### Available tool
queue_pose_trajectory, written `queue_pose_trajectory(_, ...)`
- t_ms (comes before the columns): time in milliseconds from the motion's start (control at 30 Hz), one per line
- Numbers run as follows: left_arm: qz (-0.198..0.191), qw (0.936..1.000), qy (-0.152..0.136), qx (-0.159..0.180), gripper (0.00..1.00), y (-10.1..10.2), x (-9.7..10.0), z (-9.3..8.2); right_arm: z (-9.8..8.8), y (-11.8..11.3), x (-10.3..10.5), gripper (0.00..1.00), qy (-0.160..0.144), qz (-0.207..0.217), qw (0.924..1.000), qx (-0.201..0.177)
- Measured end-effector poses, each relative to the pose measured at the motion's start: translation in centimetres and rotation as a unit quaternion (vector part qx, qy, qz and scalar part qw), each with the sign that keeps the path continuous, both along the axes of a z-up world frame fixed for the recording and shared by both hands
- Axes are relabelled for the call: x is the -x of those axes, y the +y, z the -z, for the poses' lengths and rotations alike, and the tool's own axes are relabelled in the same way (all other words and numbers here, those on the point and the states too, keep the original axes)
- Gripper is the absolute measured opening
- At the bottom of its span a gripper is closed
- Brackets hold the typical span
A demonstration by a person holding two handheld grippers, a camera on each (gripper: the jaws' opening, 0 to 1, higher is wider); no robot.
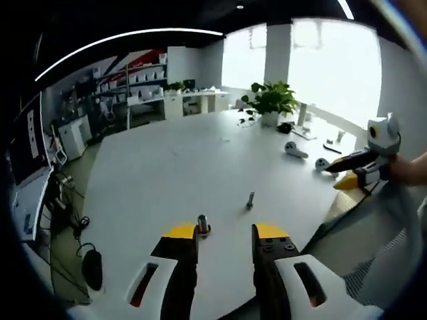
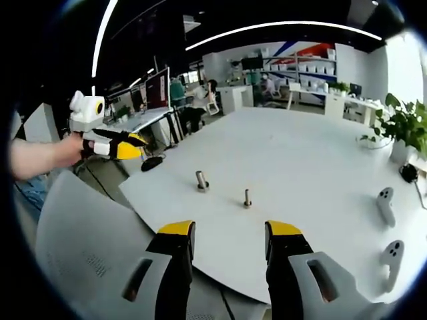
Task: Place the washer onto the threaded stud by aligning its center hole with the stud, sliding it down to the base, and recovering from edge contact or off-axis alignment until the washer reaches the visible bottom stop.
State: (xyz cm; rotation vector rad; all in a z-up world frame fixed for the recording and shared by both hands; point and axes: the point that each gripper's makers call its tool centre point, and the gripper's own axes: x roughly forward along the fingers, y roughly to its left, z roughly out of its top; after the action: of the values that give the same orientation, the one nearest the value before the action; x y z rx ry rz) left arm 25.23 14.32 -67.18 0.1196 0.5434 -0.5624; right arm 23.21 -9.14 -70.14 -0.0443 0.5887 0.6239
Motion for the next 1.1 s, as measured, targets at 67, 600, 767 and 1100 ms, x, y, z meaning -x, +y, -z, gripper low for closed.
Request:
queue_pose_trajectory(67, 0.0, 1.0, 0.0, -0.004, 0.3, 0.3, 0.7, 0.1, 0.0, 0.2, 0.1, 0.44, 0.0, -0.006, 1.0, 0.005)
queue_pose_trajectory(600, -0.042, 0.9989, -0.019, -0.012, 0.3, 3.1, 1.5, 0.3, 0.2, 0.1, 0.1, 0.43, -0.005, -0.01, 0.9998, 0.019)
queue_pose_trajectory(767, -0.028, 0.9996, -0.007, -0.009, 0.34, 2.4, 2.1, 0.8, 0.7, 0.5, 0.5, 0.43, -0.002, -0.028, 0.9988, 0.041)
queue_pose_trajectory(1100, -0.019, 0.9998, 0.006, 0.006, 0.34, 2.1, 2.4, 1.2, 0.8, 0.5, 0.6, 0.43, 0.0, -0.025, 0.999, 0.038)
